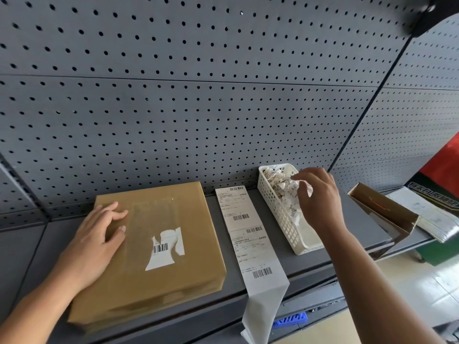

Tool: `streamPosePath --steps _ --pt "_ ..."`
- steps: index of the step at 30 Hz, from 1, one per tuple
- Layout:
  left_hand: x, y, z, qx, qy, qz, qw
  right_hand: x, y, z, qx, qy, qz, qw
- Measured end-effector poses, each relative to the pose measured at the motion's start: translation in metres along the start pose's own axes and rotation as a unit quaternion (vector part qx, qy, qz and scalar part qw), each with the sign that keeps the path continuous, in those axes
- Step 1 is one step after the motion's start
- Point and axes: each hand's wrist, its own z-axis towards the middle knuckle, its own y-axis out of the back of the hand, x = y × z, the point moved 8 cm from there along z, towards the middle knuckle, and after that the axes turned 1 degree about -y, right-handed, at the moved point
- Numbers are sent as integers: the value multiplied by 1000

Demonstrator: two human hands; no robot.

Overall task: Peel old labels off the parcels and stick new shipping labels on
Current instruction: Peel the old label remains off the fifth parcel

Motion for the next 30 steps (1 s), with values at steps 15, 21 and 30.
streamPosePath --steps 15,21,30 --pt "5 -2 -1 11 23 0 1000 101 -58 -10 67 110 99 987" --pt "4 -1 -2 9 26 -3 1000 128 -74 -20 103 124 114 980" --pt "1 0 -5 23 40 -1 999 205 -124 -77 305 156 167 924"
